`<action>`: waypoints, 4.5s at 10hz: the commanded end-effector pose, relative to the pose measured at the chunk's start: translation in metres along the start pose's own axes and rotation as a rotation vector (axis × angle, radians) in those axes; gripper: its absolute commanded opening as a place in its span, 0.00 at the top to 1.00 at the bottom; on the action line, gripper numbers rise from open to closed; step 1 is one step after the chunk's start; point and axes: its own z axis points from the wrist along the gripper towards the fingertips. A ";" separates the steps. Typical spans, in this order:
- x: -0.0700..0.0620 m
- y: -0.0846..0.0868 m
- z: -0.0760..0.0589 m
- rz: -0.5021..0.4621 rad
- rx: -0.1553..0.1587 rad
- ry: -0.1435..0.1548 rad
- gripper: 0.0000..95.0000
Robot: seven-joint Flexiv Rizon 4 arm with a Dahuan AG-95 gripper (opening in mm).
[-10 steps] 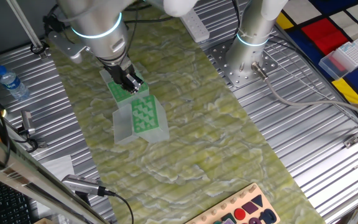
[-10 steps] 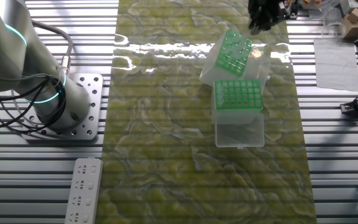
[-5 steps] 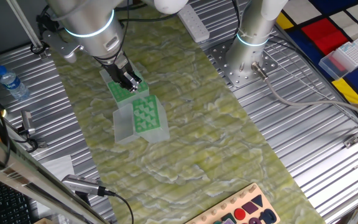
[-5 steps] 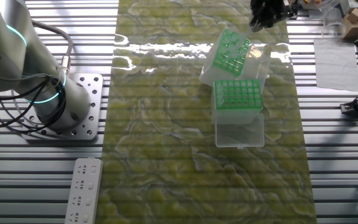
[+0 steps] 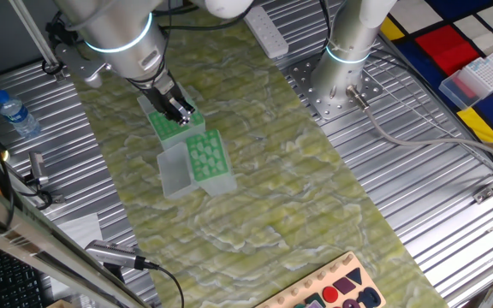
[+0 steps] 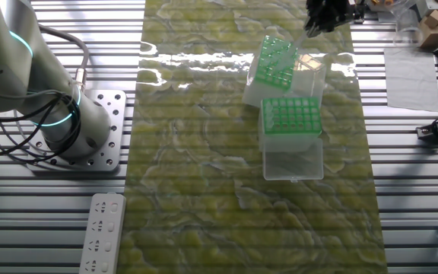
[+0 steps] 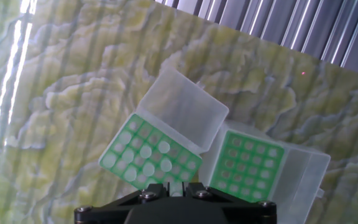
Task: Transfer all large pipette tips from one holder to another
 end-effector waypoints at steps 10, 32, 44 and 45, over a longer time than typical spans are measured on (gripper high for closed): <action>0.024 -0.026 -0.015 -0.070 0.027 -0.001 1.00; 0.032 -0.112 0.001 -0.115 0.083 -0.142 1.00; 0.032 -0.112 0.008 -0.109 0.082 -0.151 1.00; 0.031 -0.111 0.008 -0.108 0.081 -0.152 1.00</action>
